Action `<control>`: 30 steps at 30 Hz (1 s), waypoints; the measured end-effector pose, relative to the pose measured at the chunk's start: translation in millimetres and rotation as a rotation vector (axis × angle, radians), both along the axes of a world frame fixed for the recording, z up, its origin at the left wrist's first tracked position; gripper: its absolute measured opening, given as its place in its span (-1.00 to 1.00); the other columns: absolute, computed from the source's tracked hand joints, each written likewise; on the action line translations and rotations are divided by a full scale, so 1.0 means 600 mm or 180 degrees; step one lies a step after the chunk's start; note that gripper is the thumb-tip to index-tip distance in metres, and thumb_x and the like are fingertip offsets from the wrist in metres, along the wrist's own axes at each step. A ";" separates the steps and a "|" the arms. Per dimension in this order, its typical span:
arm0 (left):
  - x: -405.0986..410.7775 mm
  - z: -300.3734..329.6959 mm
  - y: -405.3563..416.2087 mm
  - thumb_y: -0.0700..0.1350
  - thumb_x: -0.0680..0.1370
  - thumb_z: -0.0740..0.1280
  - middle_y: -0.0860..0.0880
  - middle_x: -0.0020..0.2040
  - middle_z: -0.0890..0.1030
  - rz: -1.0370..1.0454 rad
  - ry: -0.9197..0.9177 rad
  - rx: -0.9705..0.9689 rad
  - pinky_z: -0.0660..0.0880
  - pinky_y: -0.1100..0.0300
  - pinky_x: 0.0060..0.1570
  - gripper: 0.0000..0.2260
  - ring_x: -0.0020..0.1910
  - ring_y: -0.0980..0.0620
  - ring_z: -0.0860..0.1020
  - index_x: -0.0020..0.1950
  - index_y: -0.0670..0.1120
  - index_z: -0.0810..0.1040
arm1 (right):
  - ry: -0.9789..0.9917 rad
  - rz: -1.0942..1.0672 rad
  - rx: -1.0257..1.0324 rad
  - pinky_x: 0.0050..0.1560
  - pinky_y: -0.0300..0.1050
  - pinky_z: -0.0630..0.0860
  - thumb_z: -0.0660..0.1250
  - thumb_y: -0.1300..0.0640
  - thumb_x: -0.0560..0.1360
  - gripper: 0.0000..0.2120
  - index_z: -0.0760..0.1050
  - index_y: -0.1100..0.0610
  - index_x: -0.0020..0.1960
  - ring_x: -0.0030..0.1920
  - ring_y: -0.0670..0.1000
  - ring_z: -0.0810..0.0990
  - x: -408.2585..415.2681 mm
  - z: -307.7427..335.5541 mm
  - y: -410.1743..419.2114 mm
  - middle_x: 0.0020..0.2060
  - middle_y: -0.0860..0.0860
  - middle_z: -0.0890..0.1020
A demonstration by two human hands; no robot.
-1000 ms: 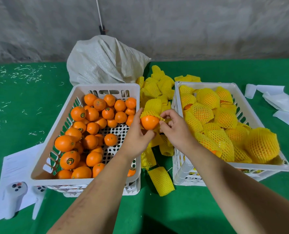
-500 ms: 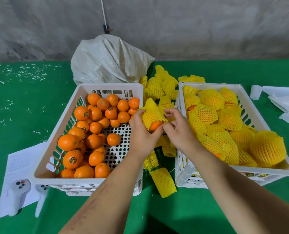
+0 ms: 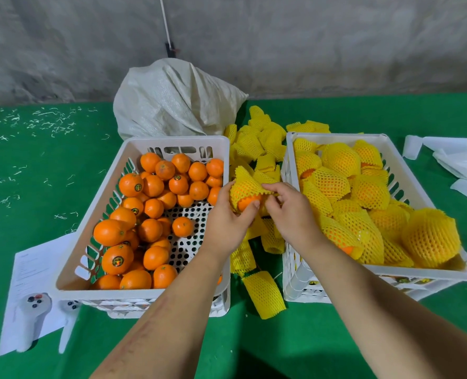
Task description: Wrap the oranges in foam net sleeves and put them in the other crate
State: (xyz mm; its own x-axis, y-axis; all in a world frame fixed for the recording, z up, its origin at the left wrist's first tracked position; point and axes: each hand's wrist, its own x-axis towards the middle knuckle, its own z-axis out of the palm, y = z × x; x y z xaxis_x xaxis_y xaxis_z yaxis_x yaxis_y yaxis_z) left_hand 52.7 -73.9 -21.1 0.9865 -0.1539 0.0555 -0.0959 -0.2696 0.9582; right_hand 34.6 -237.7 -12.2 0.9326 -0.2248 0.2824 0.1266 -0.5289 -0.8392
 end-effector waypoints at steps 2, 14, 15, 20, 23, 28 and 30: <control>0.004 0.001 -0.006 0.23 0.56 0.45 0.08 -0.08 0.69 0.0091 0.0128 -0.0118 0.67 -0.24 -0.07 -0.41 -0.15 0.01 0.71 0.49 0.12 0.30 | -0.0199 -0.0073 0.0028 -0.21 -0.31 0.36 0.31 0.24 0.56 -0.81 0.64 0.10 0.11 -0.23 -0.23 0.47 -0.002 0.001 -0.002 -0.16 -0.21 0.52; -0.004 -0.004 -0.009 0.23 0.50 0.42 -0.01 -0.14 0.65 -0.0249 -0.0072 -0.0252 0.48 0.08 -0.37 -0.39 -0.34 0.06 0.56 0.47 0.13 0.27 | 0.0140 0.0061 0.0084 -0.08 0.03 0.61 0.30 0.30 0.56 -0.63 0.49 0.07 0.33 -0.06 -0.04 0.64 -0.001 0.000 -0.005 0.03 0.04 0.66; -0.001 -0.005 -0.008 0.26 0.51 0.41 0.00 -0.07 0.67 -0.0199 0.0009 -0.0380 0.55 0.01 -0.30 -0.40 -0.26 0.04 0.61 0.47 0.09 0.34 | 0.0125 -0.0006 0.0118 -0.16 0.06 0.60 0.28 0.29 0.58 -0.68 0.52 0.08 0.30 -0.12 -0.01 0.66 -0.002 -0.001 -0.005 -0.07 0.07 0.67; 0.010 -0.011 -0.002 0.32 0.56 0.39 0.09 0.06 0.71 0.0073 0.0288 -0.0996 0.63 0.23 -0.15 -0.47 -0.01 0.11 0.71 0.35 -0.03 0.52 | -0.0067 0.0106 -0.0133 -0.28 -0.01 0.60 0.31 0.16 0.63 -0.85 0.58 0.10 0.17 -0.27 -0.08 0.65 -0.011 0.005 0.004 -0.26 -0.09 0.67; 0.009 -0.012 -0.003 0.26 0.59 0.41 0.02 0.17 0.69 0.0206 0.0268 -0.1109 0.68 0.14 -0.06 -0.45 0.10 0.06 0.71 0.42 -0.05 0.46 | -0.0327 0.0251 -0.0229 -0.41 -0.43 0.32 0.33 0.13 0.58 -0.94 0.50 -0.03 -0.01 -0.40 -0.21 0.51 -0.014 0.006 0.009 -0.38 -0.29 0.55; 0.003 -0.020 -0.006 -0.03 0.56 0.56 0.06 0.27 0.61 0.0255 -0.0319 -0.0494 0.66 0.06 0.06 -0.46 0.19 0.05 0.66 0.45 0.02 0.39 | 0.0282 0.0236 0.0865 -0.15 0.00 0.56 0.23 -0.24 0.52 -0.62 0.47 -0.08 0.24 -0.13 -0.09 0.61 -0.012 0.019 0.009 -0.10 -0.11 0.59; 0.003 -0.025 -0.002 -0.16 0.54 0.57 0.04 0.40 0.49 0.0076 -0.0520 -0.0162 0.61 0.01 0.20 -0.40 0.36 0.04 0.55 0.48 0.06 0.37 | 0.0554 0.0261 0.0711 0.05 -0.10 0.52 0.12 -0.48 0.46 -0.35 0.36 -0.15 0.42 0.08 -0.22 0.56 -0.011 0.023 0.010 0.13 -0.13 0.56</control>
State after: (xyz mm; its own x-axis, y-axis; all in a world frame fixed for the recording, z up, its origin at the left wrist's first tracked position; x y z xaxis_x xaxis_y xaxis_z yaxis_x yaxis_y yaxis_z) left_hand 54.2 -75.4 -35.9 0.9671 -0.1235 0.2226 -0.2458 -0.2251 0.9428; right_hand 28.3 -231.9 1.9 0.9803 -0.1854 0.0686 0.0053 -0.3224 -0.9466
